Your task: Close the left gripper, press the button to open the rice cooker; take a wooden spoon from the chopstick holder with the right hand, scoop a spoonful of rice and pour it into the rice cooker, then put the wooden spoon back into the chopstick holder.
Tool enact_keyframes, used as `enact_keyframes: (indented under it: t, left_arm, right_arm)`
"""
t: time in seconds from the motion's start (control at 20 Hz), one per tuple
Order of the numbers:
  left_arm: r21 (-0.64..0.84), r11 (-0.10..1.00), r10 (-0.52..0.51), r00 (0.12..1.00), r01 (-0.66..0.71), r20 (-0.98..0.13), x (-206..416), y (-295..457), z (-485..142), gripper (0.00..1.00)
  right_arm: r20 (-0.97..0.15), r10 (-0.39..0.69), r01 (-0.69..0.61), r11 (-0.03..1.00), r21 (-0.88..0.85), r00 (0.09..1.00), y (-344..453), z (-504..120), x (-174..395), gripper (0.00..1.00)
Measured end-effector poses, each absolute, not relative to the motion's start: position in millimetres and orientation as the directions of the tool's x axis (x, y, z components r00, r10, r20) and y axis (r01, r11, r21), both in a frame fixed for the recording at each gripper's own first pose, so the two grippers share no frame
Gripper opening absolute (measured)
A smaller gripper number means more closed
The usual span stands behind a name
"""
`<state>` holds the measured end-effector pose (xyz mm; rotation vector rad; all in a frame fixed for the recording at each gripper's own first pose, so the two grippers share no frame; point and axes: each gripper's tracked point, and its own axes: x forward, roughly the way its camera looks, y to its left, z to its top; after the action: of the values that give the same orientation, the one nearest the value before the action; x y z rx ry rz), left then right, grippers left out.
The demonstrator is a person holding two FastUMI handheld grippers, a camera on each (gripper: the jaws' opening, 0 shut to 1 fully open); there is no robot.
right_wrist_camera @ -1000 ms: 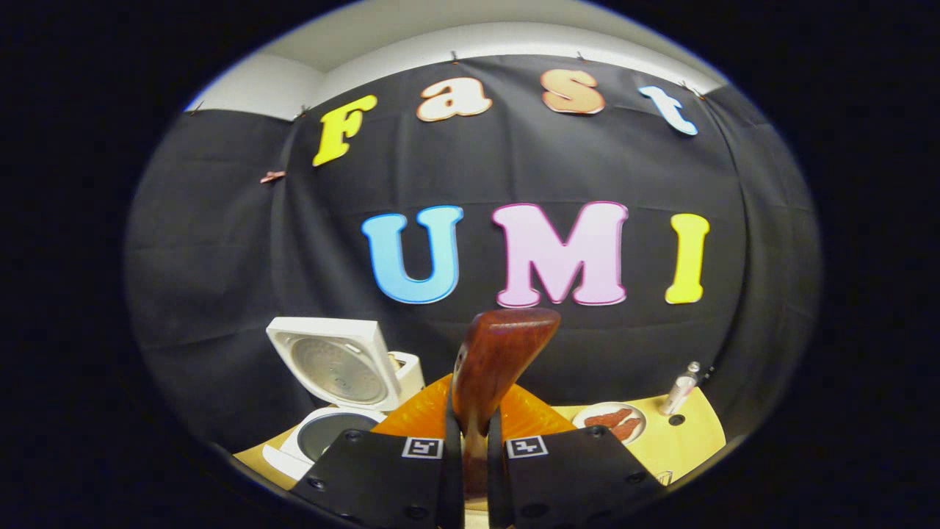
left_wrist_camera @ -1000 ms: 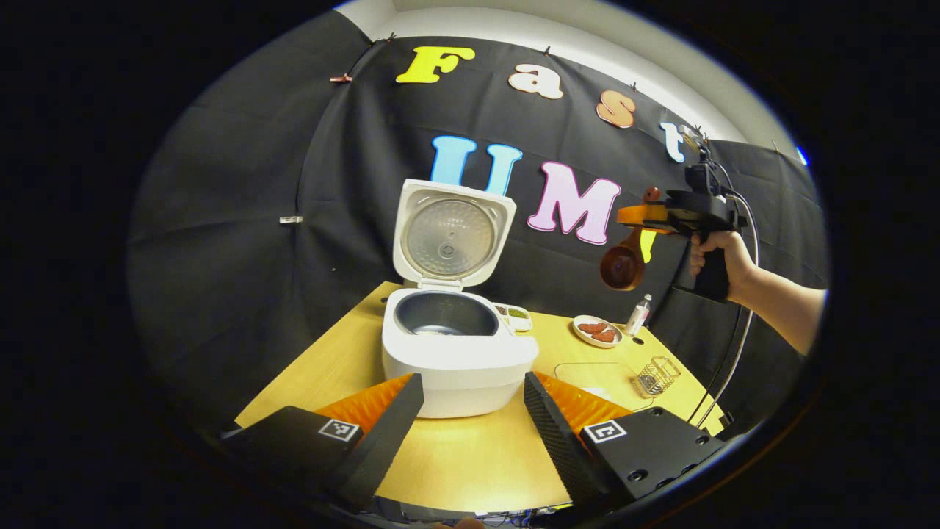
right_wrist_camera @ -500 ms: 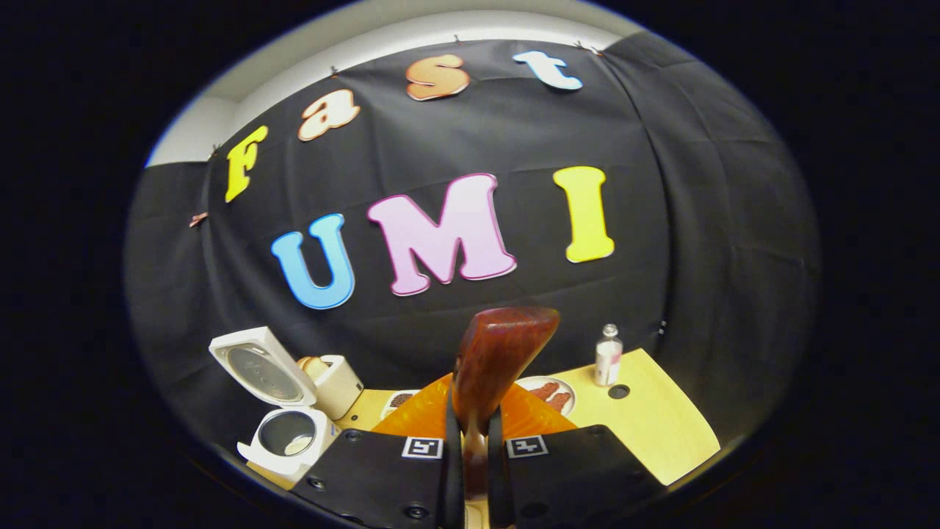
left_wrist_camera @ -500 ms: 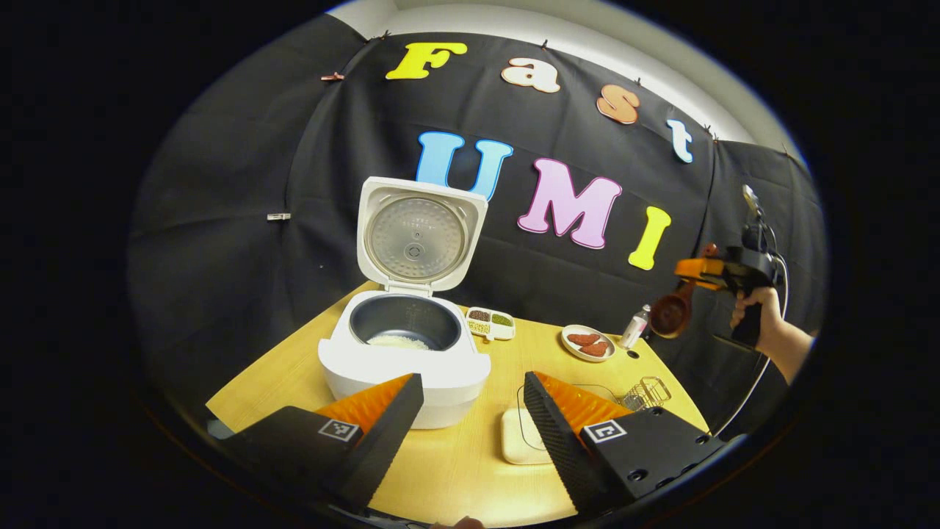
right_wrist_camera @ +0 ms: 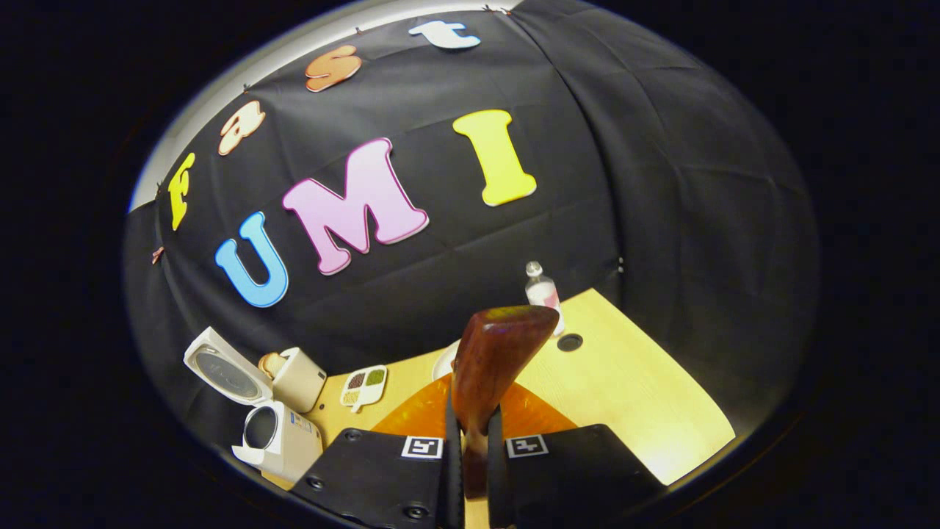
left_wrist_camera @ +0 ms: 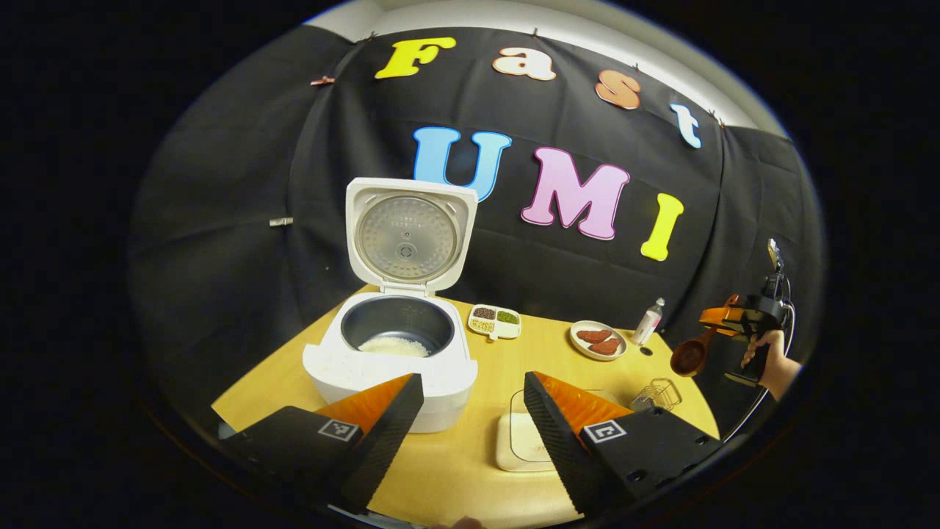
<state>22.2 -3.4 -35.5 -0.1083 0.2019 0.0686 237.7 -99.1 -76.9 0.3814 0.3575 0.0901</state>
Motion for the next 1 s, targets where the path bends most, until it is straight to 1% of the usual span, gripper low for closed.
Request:
enact_keyframes:
  t: [0.15,0.35,0.5,0.65,0.75,0.85,0.9,0.95,1.0]
  left_arm:
    - [-0.055,0.992,0.098,0.968,-0.113,-0.23,27.4,10.3,-33.7,0.95]
    - [-0.043,0.984,0.157,0.962,-0.17,-0.224,28.4,16.0,-23.9,0.95]
    - [-0.05,0.983,0.163,0.96,-0.178,-0.228,27.6,7.0,-23.4,0.95]
    - [-0.035,0.983,0.166,0.96,-0.178,-0.225,24.0,-0.4,-24.2,0.95]
    - [-0.058,0.982,0.163,0.961,-0.181,-0.224,21.7,-2.6,-25.4,0.95]
    - [-0.136,0.973,0.15,0.959,-0.186,-0.242,17.2,-6.3,-31.2,0.95]
    - [-0.16,0.967,0.156,0.957,-0.198,-0.245,15.9,-3.3,-32.3,0.95]
    - [-0.168,0.963,0.166,0.955,-0.211,-0.246,15.7,1.1,-33.1,0.95]
    - [-0.165,0.962,0.174,0.956,-0.216,-0.238,15.4,5.1,-30.6,0.95]
  right_arm:
    - [-0.365,0.149,0.001,0.925,0.38,0.919,-110.5,-109.7,240.9,0.17]
    - [-0.423,0.137,0.039,0.923,0.383,0.896,-118.7,-153.0,240.9,0.17]
    - [-0.467,0.113,0.084,0.921,0.379,0.877,-123.7,-183.4,243.8,0.17]
    - [-0.513,0.111,0.134,0.899,0.418,0.851,-122.5,-206.8,239.6,0.17]
    - [-0.527,0.107,0.151,0.893,0.424,0.843,-120.8,-213.6,239.9,0.2]
    - [-0.514,0.099,0.145,0.899,0.413,0.852,-121.3,-209.6,237.5,0.21]
    - [-0.513,0.105,0.136,0.902,0.41,0.852,-118.8,-208.1,235.1,0.24]
    - [-0.51,0.111,0.126,0.904,0.408,0.853,-117.9,-204.4,230.2,0.31]
    - [-0.506,0.113,0.117,0.909,0.401,0.855,-120.0,-203.2,223.3,0.43]
